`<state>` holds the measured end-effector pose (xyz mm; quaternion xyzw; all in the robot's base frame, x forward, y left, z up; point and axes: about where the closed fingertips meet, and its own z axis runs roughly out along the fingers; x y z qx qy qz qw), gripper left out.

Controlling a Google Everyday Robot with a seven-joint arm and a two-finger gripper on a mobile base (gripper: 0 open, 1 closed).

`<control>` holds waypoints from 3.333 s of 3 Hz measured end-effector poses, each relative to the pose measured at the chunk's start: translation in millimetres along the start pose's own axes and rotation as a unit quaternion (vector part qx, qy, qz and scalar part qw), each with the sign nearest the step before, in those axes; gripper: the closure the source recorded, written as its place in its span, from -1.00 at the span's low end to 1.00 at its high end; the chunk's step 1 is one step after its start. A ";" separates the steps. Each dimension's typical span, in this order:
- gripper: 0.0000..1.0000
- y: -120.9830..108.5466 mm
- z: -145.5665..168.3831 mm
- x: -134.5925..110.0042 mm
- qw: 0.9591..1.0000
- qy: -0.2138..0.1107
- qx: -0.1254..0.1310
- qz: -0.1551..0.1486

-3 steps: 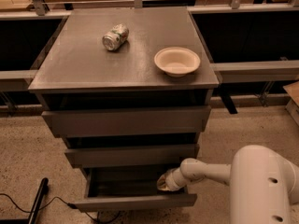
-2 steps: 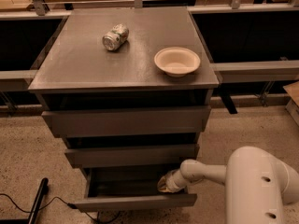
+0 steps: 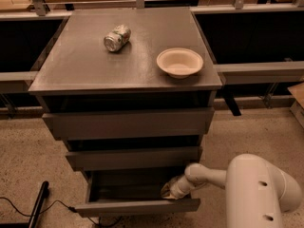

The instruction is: Open bottom drawer

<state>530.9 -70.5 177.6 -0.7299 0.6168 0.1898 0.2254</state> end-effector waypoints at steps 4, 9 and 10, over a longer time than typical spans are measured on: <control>0.88 75.0 -9.5 -16.2 0.985 -0.070 -0.140 0.079; 0.18 72.7 -100.2 -43.8 0.993 -0.097 -0.029 0.053; -0.28 79.5 -106.5 -32.9 0.993 -0.096 -0.013 0.067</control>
Offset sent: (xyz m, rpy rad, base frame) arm -0.0757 -0.0046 0.0172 0.0654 0.3107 0.0450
